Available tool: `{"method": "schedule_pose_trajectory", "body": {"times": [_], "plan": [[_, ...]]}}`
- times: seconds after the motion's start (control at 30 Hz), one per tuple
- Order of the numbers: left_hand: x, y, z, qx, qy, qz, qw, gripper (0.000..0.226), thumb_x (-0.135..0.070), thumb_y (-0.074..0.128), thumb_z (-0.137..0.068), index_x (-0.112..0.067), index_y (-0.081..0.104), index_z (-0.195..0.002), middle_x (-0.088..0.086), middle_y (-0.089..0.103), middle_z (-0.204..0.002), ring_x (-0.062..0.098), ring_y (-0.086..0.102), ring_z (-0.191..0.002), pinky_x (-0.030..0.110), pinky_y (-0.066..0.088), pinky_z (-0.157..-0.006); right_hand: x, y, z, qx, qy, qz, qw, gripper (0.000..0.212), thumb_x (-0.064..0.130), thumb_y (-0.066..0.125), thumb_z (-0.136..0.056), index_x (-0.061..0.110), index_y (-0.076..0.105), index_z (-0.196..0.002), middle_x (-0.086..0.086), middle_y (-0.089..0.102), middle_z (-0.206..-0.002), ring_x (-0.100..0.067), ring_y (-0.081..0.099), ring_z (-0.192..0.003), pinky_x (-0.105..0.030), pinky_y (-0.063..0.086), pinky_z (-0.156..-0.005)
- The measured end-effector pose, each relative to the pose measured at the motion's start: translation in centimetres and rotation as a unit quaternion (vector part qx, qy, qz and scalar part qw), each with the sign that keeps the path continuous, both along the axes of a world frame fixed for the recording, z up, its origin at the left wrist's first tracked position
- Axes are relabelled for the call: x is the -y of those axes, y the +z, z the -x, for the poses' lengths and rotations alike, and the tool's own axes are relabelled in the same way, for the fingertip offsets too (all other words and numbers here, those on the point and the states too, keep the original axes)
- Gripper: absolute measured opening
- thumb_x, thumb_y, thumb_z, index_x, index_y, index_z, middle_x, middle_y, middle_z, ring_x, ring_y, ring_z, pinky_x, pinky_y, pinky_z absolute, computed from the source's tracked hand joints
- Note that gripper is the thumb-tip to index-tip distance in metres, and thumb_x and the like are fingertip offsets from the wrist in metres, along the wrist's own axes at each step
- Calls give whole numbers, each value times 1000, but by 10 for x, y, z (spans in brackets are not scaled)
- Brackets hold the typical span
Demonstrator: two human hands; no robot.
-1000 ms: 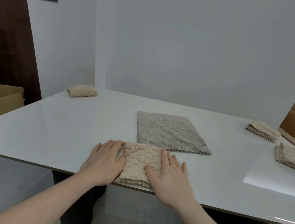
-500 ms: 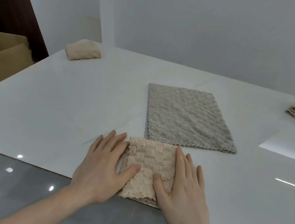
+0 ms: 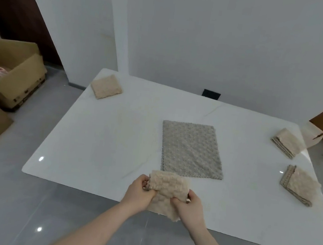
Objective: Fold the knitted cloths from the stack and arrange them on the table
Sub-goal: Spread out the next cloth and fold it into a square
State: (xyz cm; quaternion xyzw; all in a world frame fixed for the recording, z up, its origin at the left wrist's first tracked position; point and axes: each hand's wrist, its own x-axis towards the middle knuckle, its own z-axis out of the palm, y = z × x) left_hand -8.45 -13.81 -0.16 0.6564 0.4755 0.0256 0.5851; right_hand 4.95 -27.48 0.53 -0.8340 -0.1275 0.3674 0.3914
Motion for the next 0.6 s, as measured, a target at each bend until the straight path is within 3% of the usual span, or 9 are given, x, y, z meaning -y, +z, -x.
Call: {"method": "schedule_pose_trajectory", "body": {"times": [0.17,0.23,0.4,0.6], "plan": [[-5,46,19,39,15,20,999,26,-22,76,-87,-23,62,-108,-3,75,-100,14,73,-86,23,56,-70,7,59,3,-44,3,-48,998,14,23,75,-84,24,74,-98,7,76,-94,-9,74,-84,-29,60,-75],[-8,54,22,39,17,27,999,25,-20,75,-89,-20,62,-109,-2,76,-101,15,74,-88,23,55,-70,8,66,-2,-47,10,-49,998,13,27,74,-85,24,74,-98,6,75,-97,-7,72,-88,-28,60,-80],[-13,68,24,39,35,37,998,23,-9,67,-91,-18,61,-111,0,75,-100,15,73,-84,19,52,-62,-7,70,-12,-62,35,-61,996,17,29,76,-83,23,74,-99,5,74,-97,-6,71,-91,-20,54,-74],[-46,84,32,33,62,12,997,26,-12,63,-90,-27,59,-112,-1,73,-107,14,74,-87,31,61,-73,-53,67,-15,-92,74,-71,990,19,30,75,-86,27,73,-105,6,76,-98,-5,72,-90,-20,56,-75]]}}
